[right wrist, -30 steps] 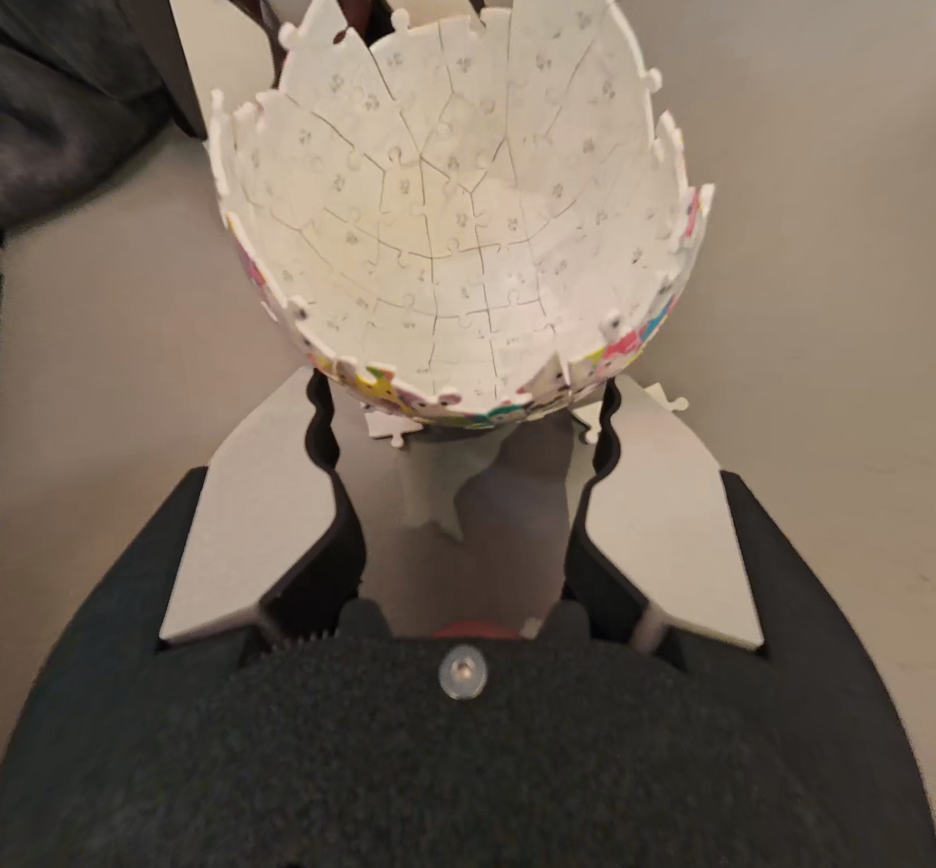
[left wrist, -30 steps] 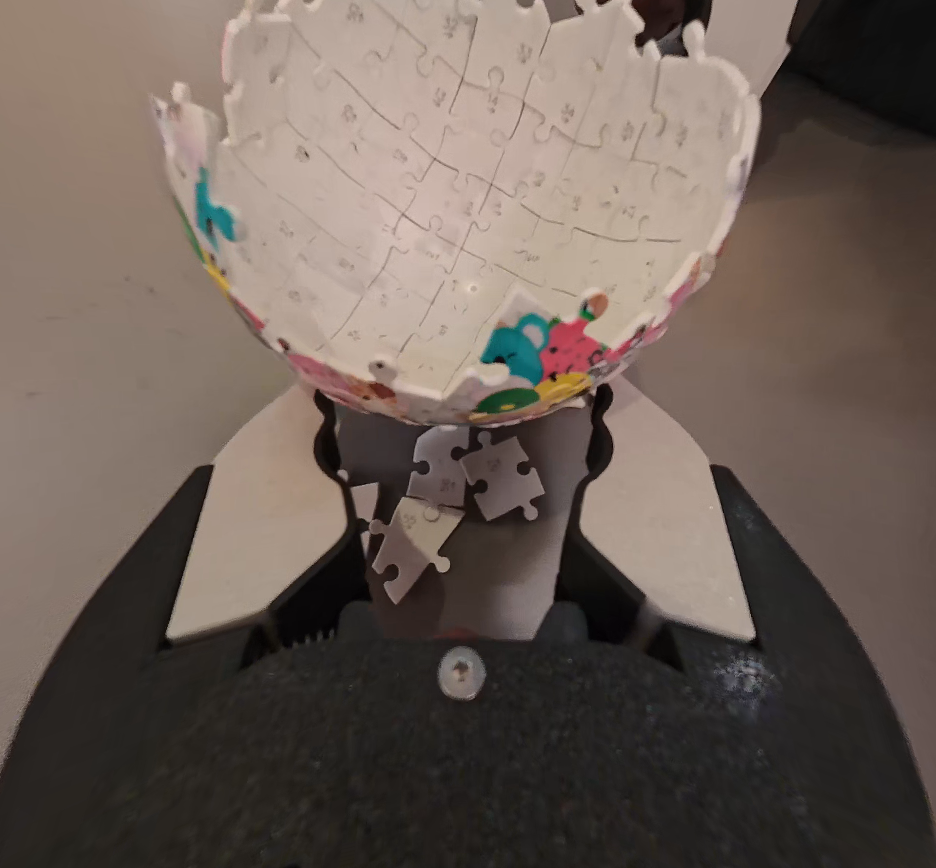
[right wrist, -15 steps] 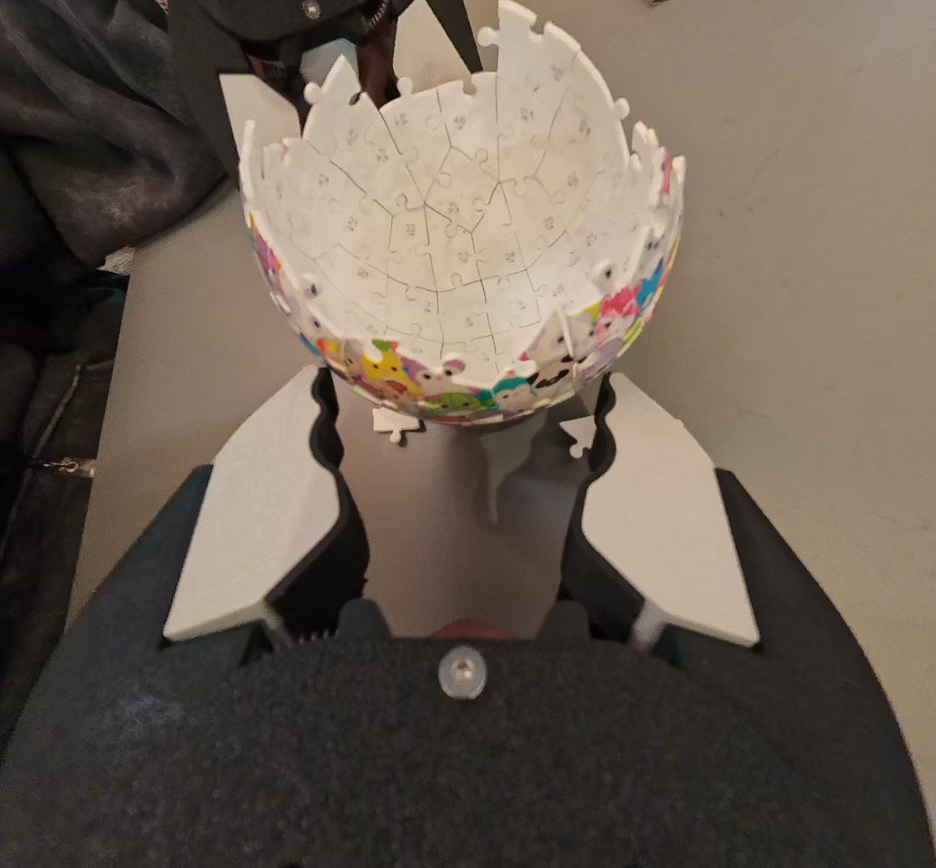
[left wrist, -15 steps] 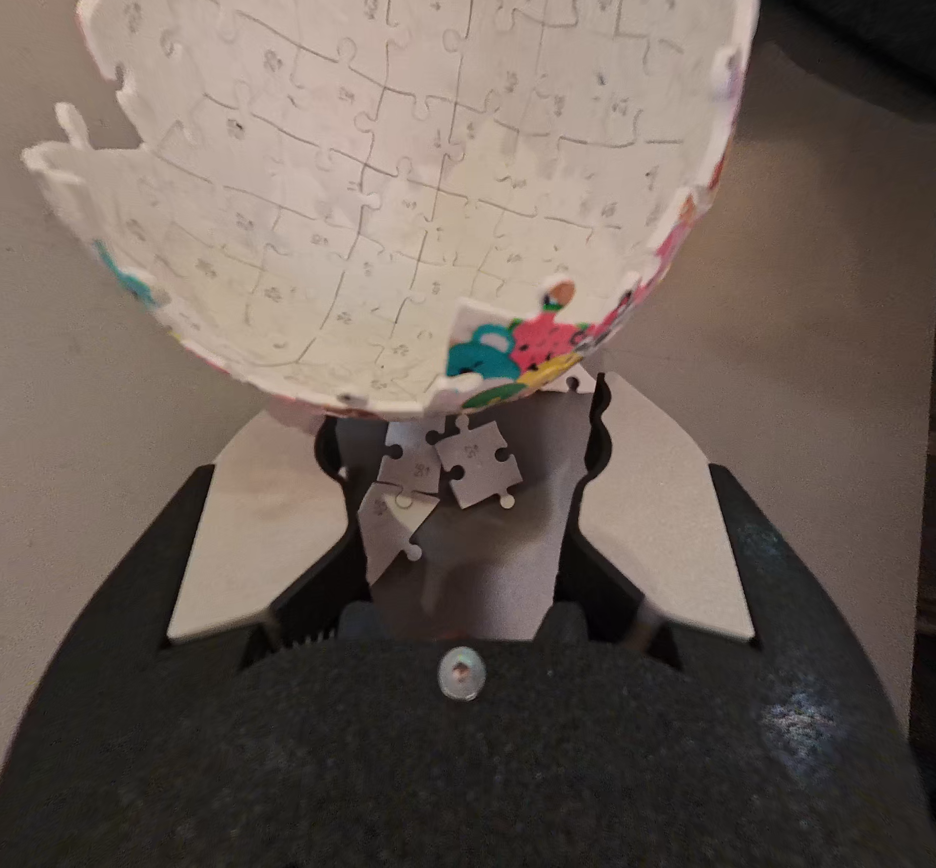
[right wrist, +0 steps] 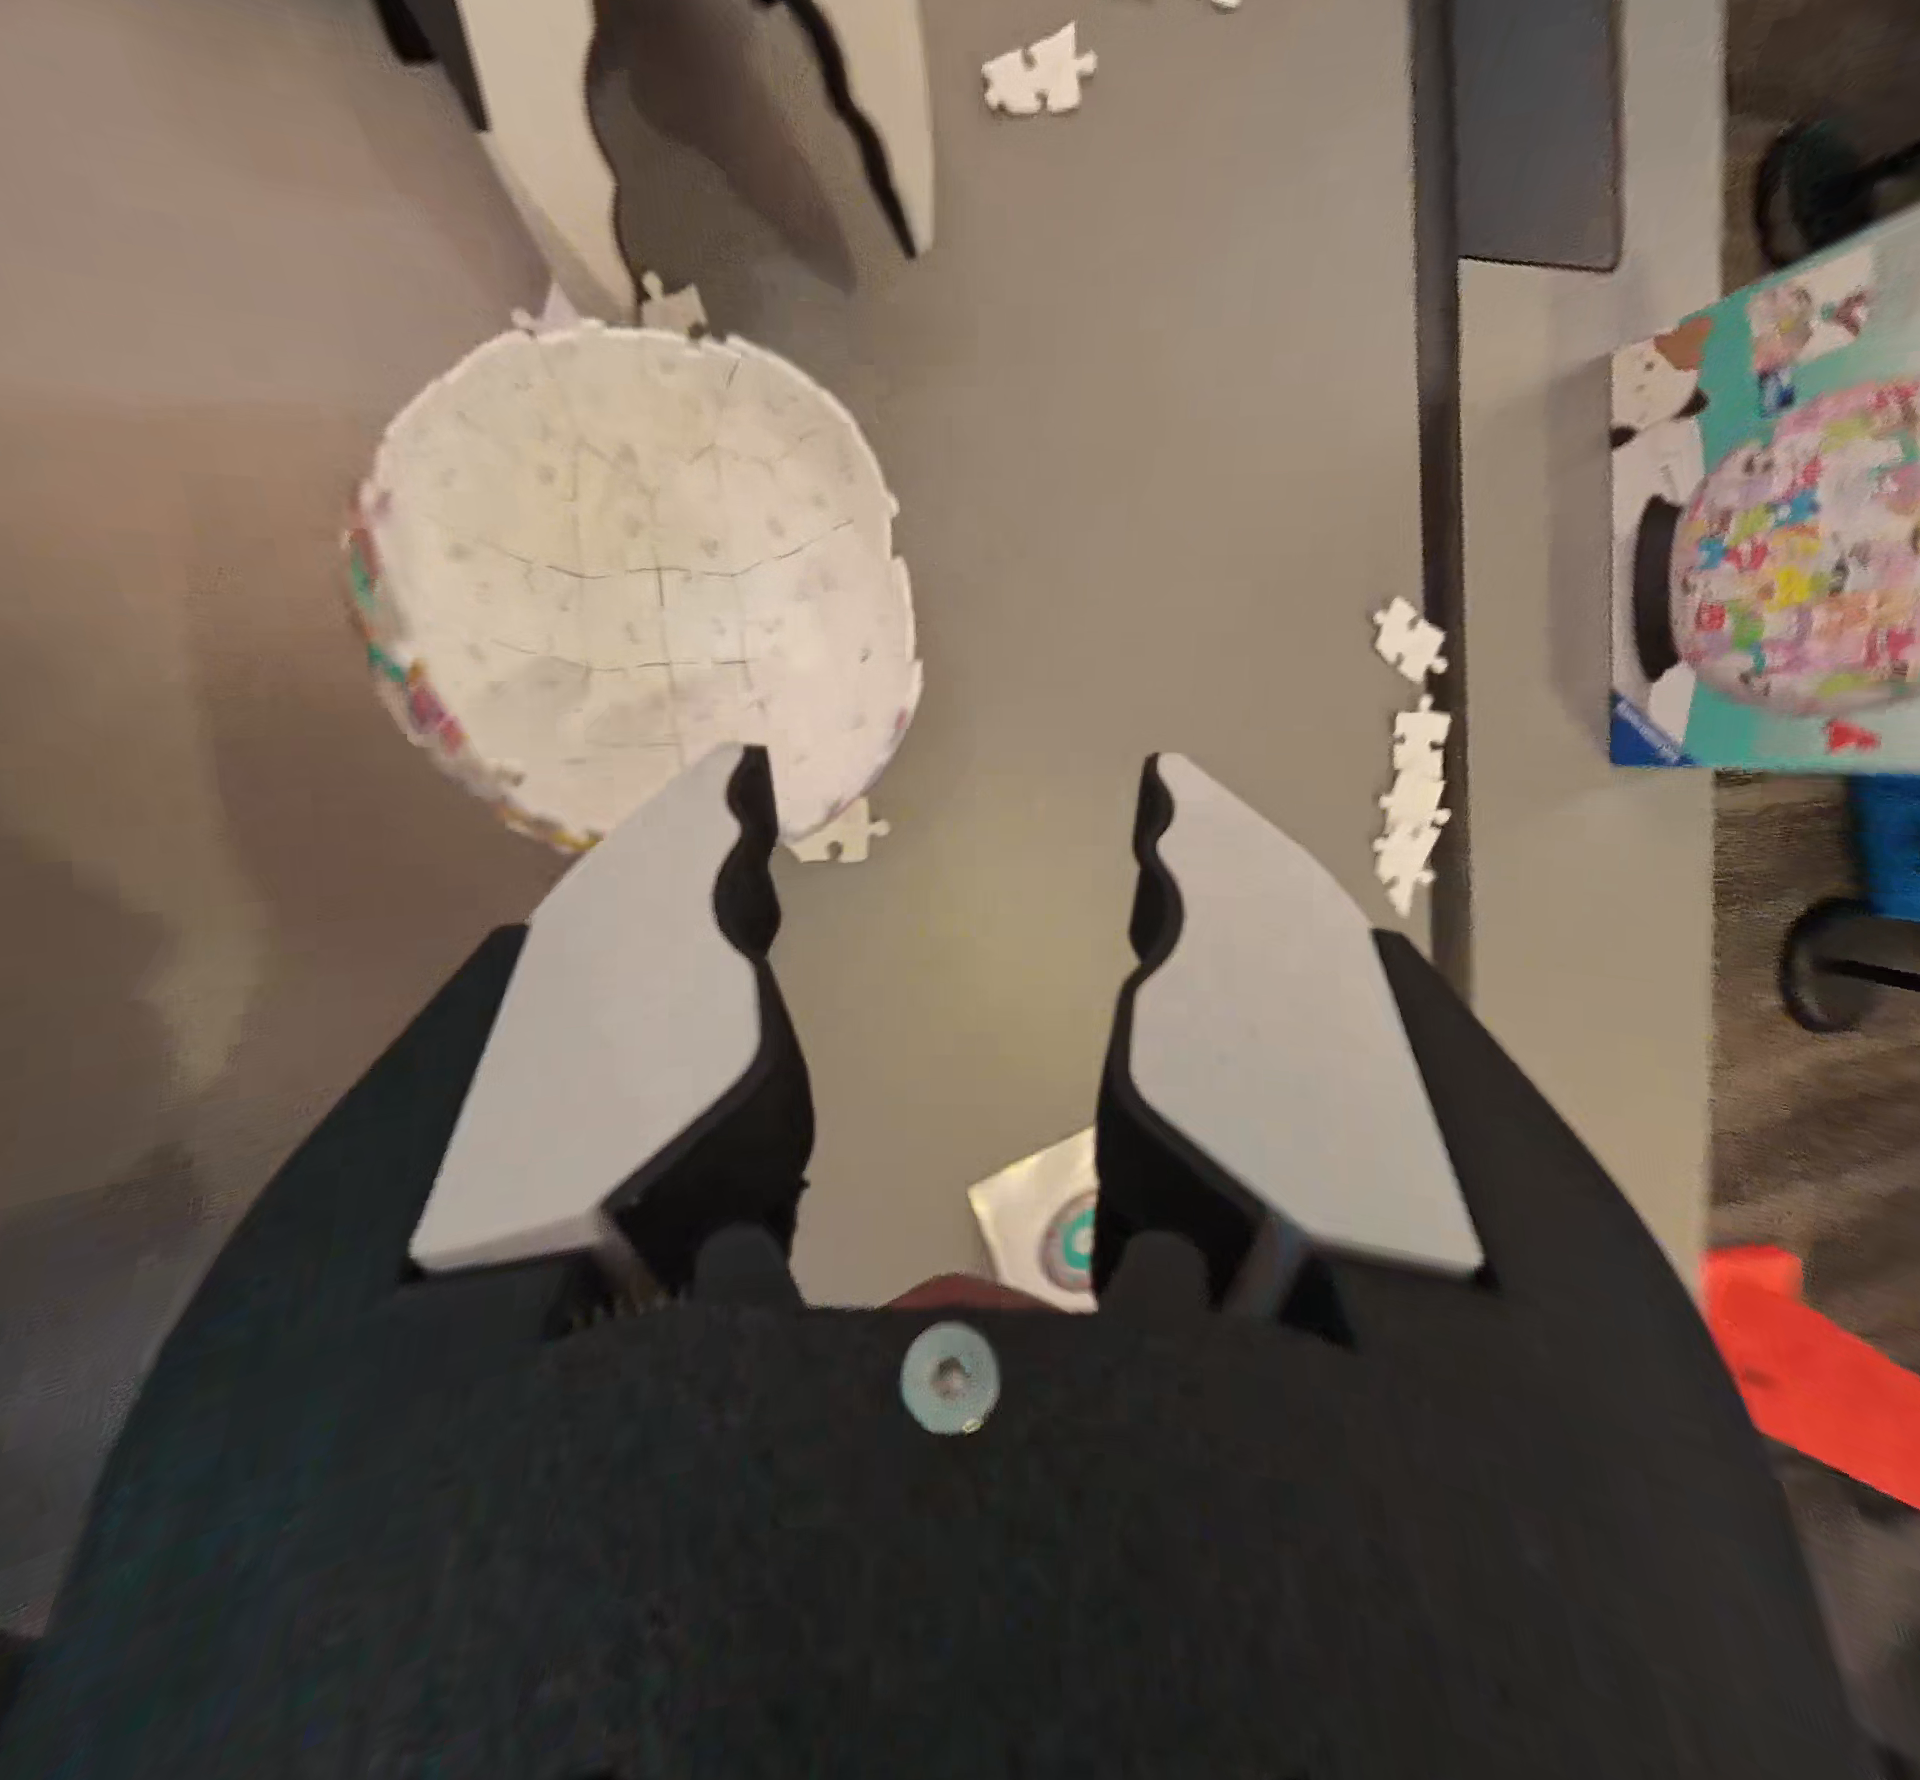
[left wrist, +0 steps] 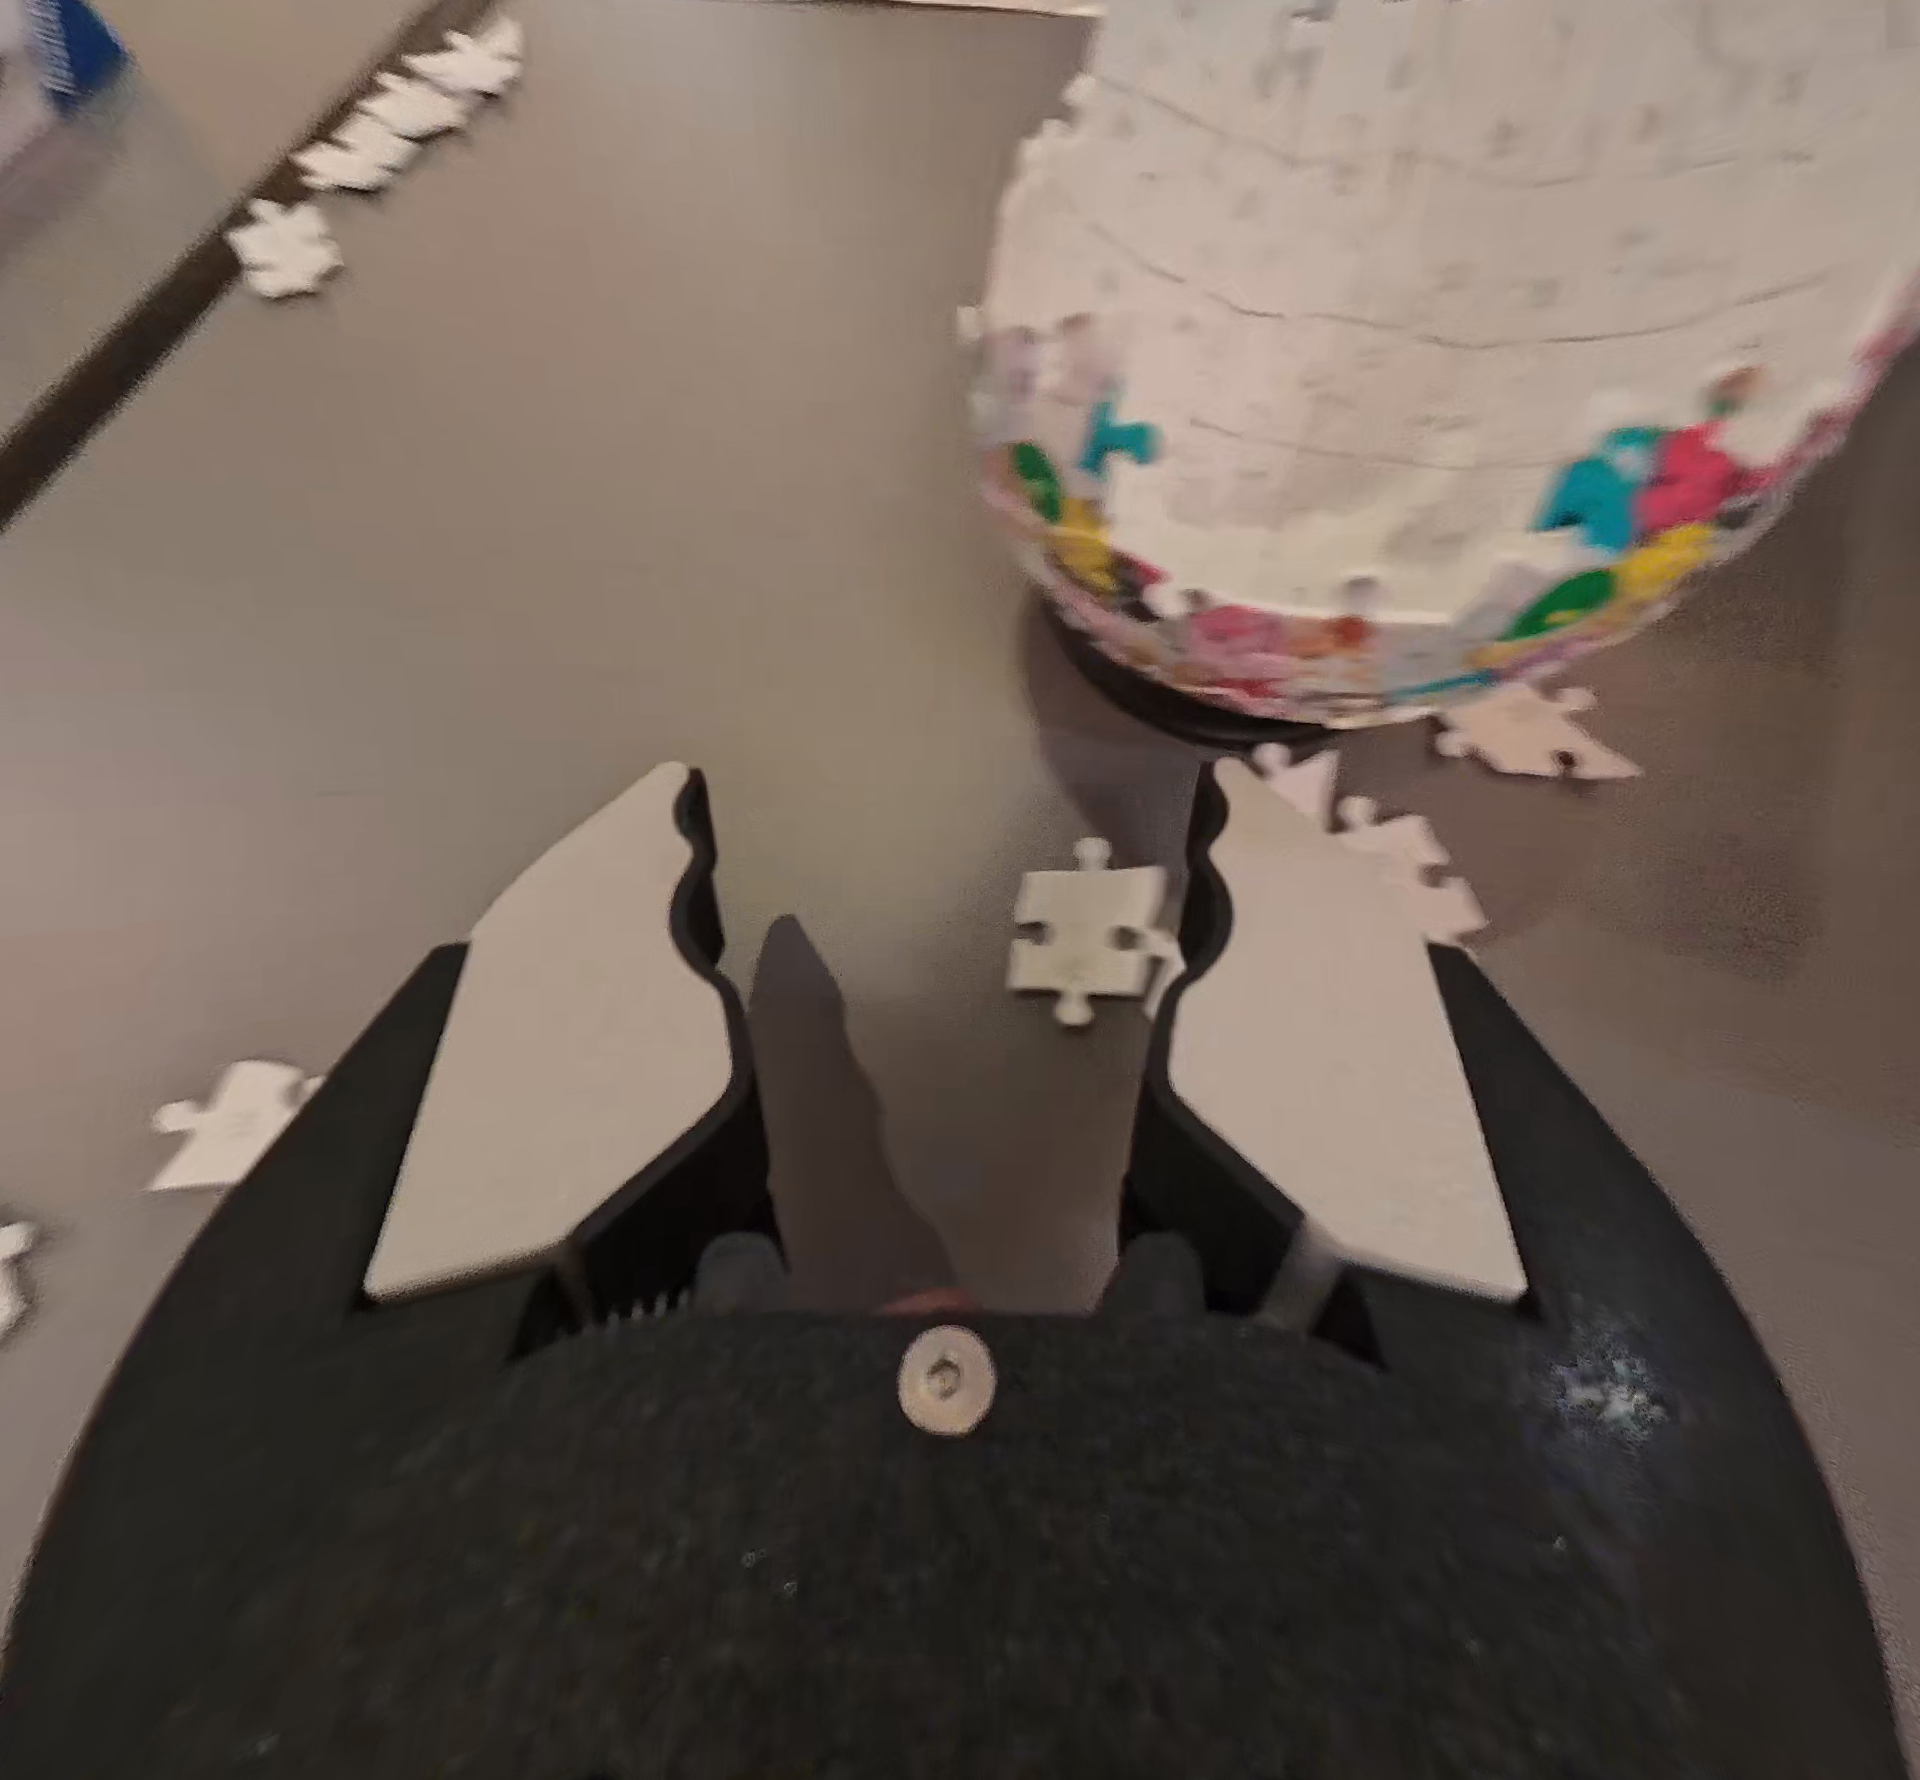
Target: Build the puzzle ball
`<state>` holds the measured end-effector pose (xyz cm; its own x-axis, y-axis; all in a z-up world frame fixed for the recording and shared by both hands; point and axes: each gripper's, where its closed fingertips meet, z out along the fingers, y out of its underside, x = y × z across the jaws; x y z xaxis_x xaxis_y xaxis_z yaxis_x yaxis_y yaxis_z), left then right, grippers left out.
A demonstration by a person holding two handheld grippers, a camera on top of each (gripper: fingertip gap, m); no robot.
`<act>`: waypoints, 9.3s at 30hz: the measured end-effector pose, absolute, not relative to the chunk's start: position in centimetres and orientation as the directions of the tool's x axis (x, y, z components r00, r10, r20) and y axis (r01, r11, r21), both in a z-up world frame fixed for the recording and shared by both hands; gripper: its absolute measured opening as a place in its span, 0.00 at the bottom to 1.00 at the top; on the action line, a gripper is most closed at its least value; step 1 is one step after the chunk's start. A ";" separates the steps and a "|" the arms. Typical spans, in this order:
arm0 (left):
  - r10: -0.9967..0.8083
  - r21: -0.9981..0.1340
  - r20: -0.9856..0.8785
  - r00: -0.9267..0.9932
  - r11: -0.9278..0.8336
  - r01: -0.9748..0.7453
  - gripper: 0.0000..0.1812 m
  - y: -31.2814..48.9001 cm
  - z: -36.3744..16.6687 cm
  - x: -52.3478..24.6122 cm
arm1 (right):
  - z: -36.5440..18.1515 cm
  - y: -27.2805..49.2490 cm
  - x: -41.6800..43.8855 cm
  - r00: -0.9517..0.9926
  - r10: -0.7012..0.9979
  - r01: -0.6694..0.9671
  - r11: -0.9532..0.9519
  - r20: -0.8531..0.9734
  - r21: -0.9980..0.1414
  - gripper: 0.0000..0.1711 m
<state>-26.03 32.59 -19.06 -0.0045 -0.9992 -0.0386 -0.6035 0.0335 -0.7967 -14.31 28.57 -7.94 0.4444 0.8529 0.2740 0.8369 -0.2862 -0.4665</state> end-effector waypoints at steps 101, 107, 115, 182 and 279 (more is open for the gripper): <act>-0.999 -0.905 -0.014 0.038 -0.004 -0.425 0.31 34.1 -17.3 -26.8 | -18.5 30.7 -16.4 0.340 0.930 0.914 -0.291 -0.141 0.283 0.01; -0.987 -0.891 -0.099 0.128 0.030 -0.454 0.15 37.6 -17.7 -24.1 | -18.4 31.1 -16.2 0.390 0.905 0.902 -0.338 -0.169 0.267 0.07; -0.973 -0.829 0.230 -0.024 -0.183 -0.528 0.00 37.4 -18.8 -19.7 | -15.6 31.8 -16.4 0.375 0.924 0.920 -0.361 -0.077 0.155 0.09; -0.847 -0.758 0.517 0.125 -0.521 -0.392 0.21 11.8 -13.8 -23.5 | -16.8 14.8 -12.1 0.441 0.882 0.716 -0.234 0.167 -0.658 0.27; -0.979 -0.888 0.151 -0.135 -0.074 -0.454 0.13 31.7 -9.2 -19.4 | -8.2 32.5 -19.7 0.251 0.959 0.577 -0.038 0.133 -0.816 0.01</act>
